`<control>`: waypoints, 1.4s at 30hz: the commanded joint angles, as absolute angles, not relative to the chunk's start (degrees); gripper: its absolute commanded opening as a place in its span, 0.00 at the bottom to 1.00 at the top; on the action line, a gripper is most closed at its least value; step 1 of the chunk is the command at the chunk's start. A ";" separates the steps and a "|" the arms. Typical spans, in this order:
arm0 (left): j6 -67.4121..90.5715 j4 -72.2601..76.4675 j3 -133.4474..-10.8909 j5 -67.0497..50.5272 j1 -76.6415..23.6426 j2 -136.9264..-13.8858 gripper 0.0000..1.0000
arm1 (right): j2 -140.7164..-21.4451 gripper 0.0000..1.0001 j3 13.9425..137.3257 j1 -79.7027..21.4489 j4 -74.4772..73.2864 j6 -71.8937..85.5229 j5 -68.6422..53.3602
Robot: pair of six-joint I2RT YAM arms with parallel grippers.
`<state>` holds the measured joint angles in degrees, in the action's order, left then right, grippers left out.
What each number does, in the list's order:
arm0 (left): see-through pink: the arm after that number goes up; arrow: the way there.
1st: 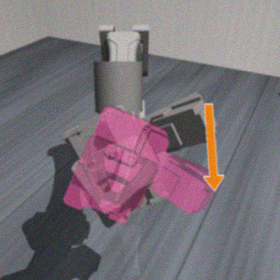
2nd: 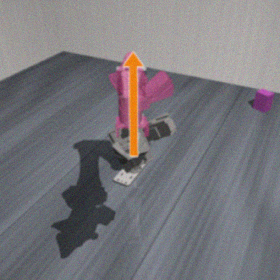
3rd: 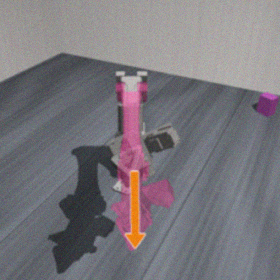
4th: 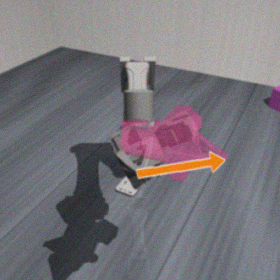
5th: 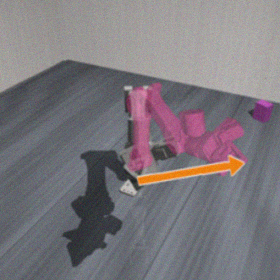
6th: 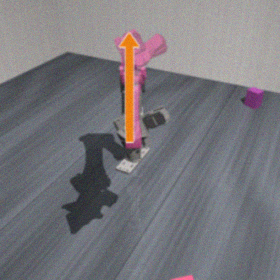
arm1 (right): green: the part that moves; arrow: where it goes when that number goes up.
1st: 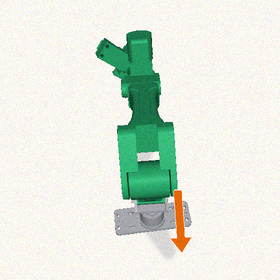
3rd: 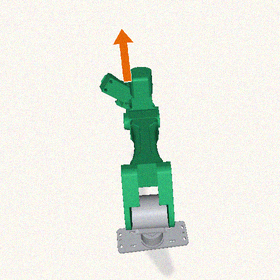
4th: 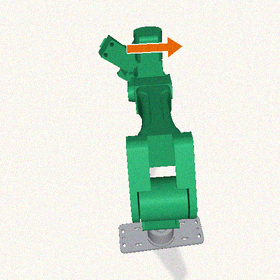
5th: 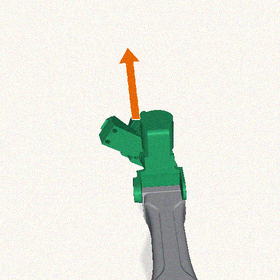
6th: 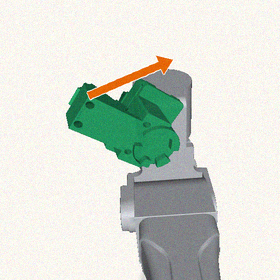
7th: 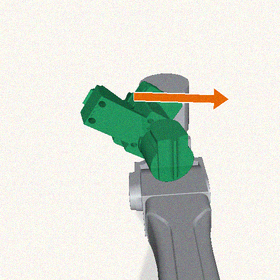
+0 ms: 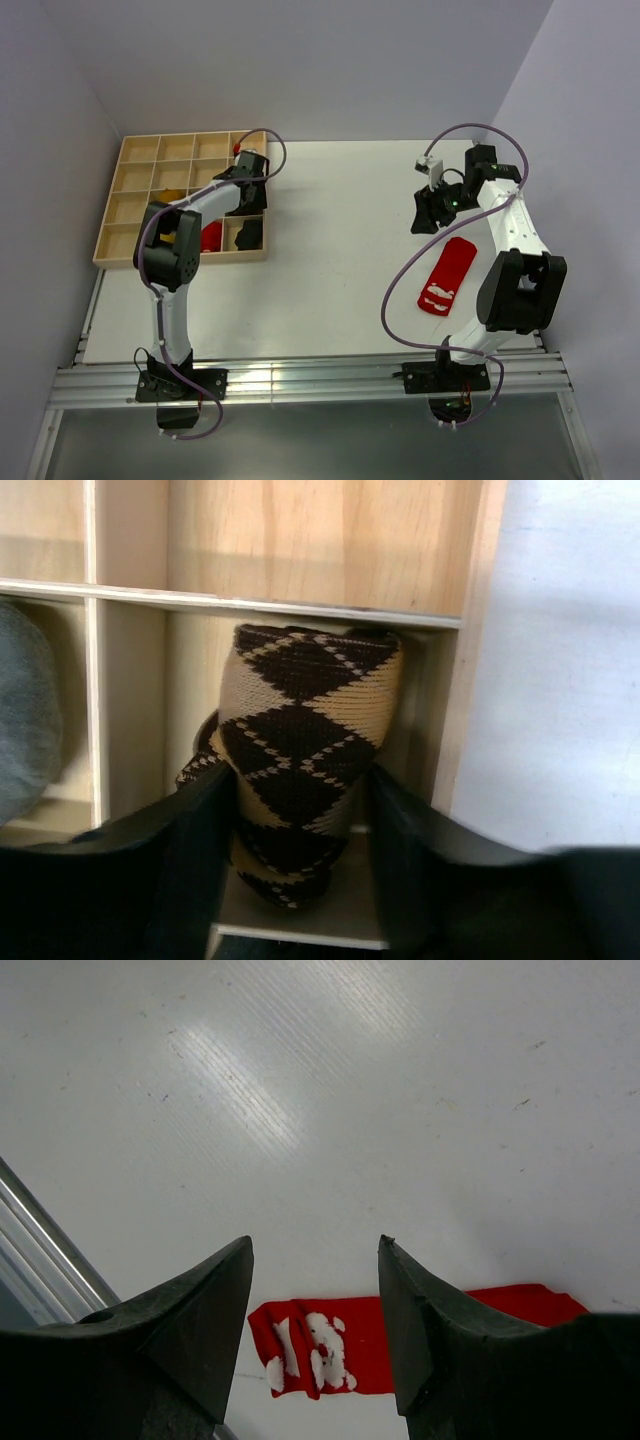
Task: Roll the socks
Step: Place the sock in the storage box, then reset both arms
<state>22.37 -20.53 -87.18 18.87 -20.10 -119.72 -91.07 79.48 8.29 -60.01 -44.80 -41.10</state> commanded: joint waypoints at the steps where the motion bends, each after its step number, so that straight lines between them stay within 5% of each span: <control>1: 23.29 -23.55 -89.81 14.59 -20.04 -116.37 0.66 | -89.39 0.61 81.12 8.79 -59.68 -44.39 -40.96; 20: 23.20 -29.53 -93.60 15.99 -21.18 -103.10 0.72 | -86.05 0.68 77.79 9.05 -51.60 -37.80 -42.62; 24: 24.08 -33.04 -93.87 16.88 -25.91 -98.89 0.72 | -83.33 0.94 75.15 9.75 -48.52 -36.04 -44.47; 27: 24.09 -33.22 -91.77 15.82 -29.51 -95.73 0.72 | -80.69 0.97 72.96 11.07 -46.23 -35.25 -45.97; 42: 23.55 -30.94 -84.20 10.55 -38.76 -87.36 0.72 | -70.67 1.00 65.57 12.92 -37.44 -30.68 -46.93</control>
